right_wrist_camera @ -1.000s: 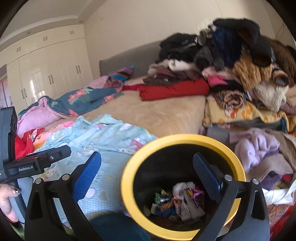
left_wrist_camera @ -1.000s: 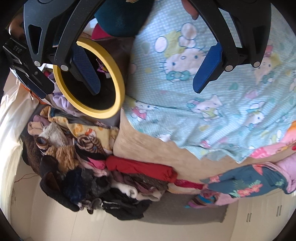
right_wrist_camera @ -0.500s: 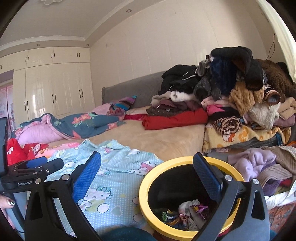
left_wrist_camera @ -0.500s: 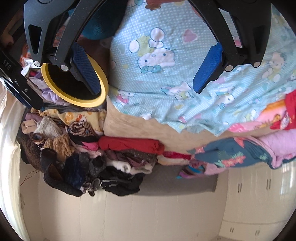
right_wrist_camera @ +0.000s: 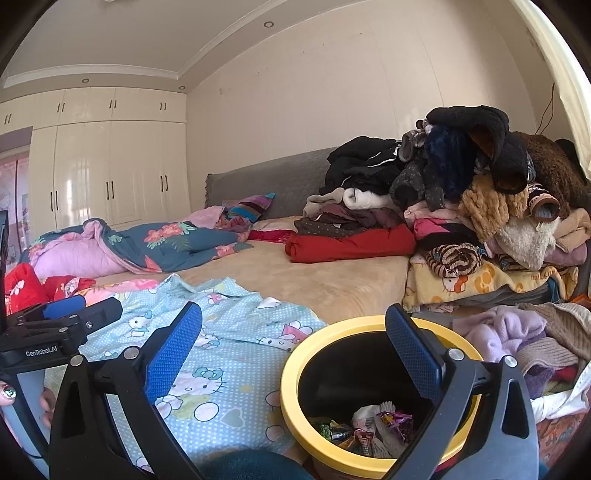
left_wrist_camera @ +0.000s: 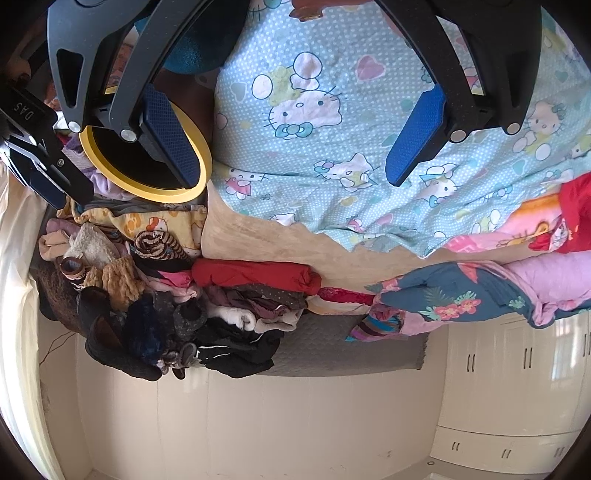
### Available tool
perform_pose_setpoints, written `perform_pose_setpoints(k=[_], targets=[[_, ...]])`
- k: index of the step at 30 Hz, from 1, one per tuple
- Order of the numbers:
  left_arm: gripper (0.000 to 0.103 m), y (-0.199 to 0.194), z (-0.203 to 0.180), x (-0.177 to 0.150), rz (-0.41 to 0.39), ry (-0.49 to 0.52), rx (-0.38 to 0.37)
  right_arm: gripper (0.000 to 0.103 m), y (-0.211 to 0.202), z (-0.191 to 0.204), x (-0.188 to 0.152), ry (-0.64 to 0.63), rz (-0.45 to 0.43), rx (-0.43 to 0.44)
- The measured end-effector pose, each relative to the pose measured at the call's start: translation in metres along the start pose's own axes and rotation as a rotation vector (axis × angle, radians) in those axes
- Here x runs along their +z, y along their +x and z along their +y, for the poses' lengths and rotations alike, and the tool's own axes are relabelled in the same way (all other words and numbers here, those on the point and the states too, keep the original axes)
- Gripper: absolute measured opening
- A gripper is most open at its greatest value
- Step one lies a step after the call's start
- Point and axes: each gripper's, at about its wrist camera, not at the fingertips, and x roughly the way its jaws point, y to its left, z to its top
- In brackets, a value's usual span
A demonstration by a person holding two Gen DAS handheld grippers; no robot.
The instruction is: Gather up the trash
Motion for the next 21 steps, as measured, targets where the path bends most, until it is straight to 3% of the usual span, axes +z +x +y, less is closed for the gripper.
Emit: perform_pose_setpoints(k=[21], targets=[[0.092, -0.0005, 0.0026, 0.0011, -0.004, -0.001, -0.003, 0.097, -0.0008, 0.0001, -0.0043, 0.004, 0.003, 0.001]])
